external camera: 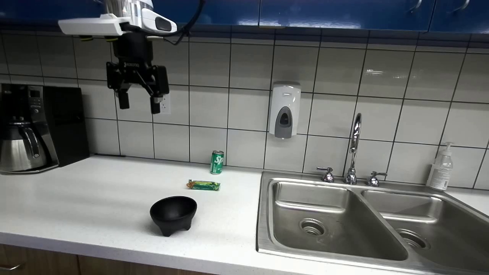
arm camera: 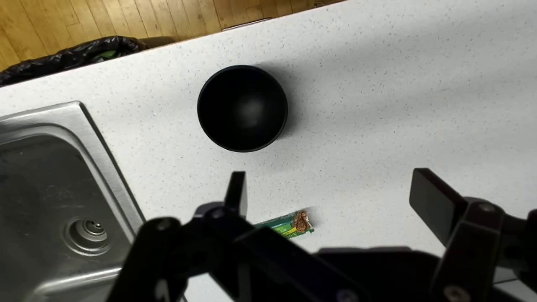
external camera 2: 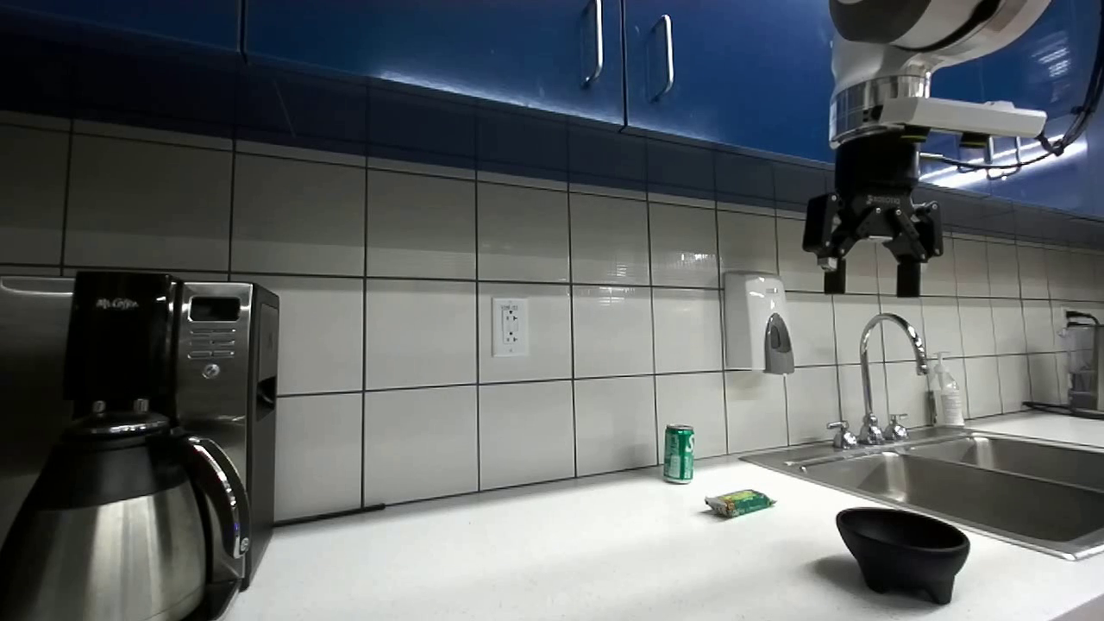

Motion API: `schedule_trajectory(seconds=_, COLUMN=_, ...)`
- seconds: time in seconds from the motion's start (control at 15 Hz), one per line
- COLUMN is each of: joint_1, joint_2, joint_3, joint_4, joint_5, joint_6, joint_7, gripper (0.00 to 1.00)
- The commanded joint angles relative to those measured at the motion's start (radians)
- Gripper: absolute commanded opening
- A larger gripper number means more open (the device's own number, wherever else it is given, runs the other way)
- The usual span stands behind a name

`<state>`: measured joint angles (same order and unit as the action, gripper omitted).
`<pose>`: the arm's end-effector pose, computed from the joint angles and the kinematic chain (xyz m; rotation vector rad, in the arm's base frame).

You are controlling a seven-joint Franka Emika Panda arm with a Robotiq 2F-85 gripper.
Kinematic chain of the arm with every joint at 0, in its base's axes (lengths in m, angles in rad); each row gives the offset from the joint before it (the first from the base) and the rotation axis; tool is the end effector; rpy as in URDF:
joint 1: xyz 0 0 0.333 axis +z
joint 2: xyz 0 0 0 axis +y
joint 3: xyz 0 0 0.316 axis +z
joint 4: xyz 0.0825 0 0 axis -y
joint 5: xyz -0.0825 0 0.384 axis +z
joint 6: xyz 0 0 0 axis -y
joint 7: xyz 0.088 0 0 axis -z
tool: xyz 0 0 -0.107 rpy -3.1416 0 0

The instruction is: Pick up the green rectangular object and put it in the black bowl

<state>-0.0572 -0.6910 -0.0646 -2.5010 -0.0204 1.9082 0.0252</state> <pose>0.3501 -0.0468 0.5198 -3.1139 0.2002 -0.1531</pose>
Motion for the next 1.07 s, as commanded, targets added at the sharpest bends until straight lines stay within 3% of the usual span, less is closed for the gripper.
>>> schedule_trajectory(seconds=0.0, joint_1=-0.008, joint_2=0.024, joint_3=0.011, joint_4=-0.005, joint_5=0.001, joint_6=0.026, joint_7=0.012, gripper=1.00)
schedule_trajectory(seconds=1.0, joint_1=-0.014, joint_2=0.291, joint_3=0.043, joint_4=-0.043, joint_5=-0.010, joint_6=0.304, joint_7=0.112, gripper=1.00)
